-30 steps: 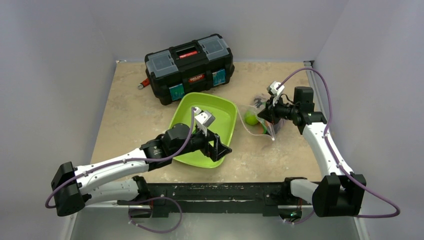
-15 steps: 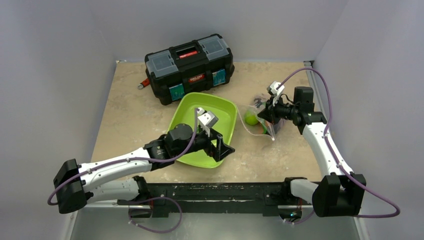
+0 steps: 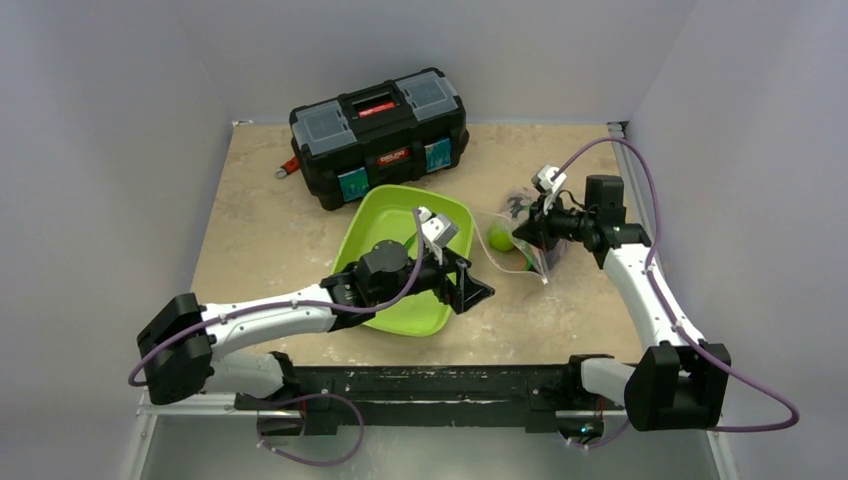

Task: Open the zip-top bag and remove the fake food
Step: Pick up the fake vegetable from the zipper food storage bag.

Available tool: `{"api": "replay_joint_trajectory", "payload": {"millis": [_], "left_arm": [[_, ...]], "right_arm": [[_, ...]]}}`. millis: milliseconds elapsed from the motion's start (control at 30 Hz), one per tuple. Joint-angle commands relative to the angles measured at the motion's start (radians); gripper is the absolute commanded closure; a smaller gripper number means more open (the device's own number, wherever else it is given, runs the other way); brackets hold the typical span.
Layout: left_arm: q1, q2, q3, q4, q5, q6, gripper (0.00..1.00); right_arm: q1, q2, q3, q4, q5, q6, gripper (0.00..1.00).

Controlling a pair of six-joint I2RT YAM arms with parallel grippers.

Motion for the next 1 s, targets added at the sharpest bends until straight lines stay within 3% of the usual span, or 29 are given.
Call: {"api": "replay_joint_trajectory", "payload": {"millis": [0, 233, 500, 733, 967], "left_arm": [[-0.007, 0.064, 0.102, 0.102, 0.045, -0.040, 0.10], [-0.017, 0.169, 0.208, 0.023, 0.005, -0.036, 0.26], [-0.014, 0.294, 0.347, -0.142, -0.165, -0.009, 0.46], [-0.005, 0.422, 0.470, -0.189, -0.209, -0.070, 0.69], [0.045, 0.523, 0.499, -0.131, -0.110, -0.243, 0.72]], "right_arm": [[0.012, 0.009, -0.006, 0.019, -0.021, 0.003, 1.00], [0.017, 0.005, -0.010, 0.030, -0.018, 0.016, 1.00], [0.017, -0.003, -0.011, 0.037, 0.002, 0.023, 1.00], [0.018, -0.003, -0.011, 0.046, 0.016, 0.033, 1.00], [0.016, -0.005, -0.010, 0.046, 0.015, 0.033, 1.00]]}}
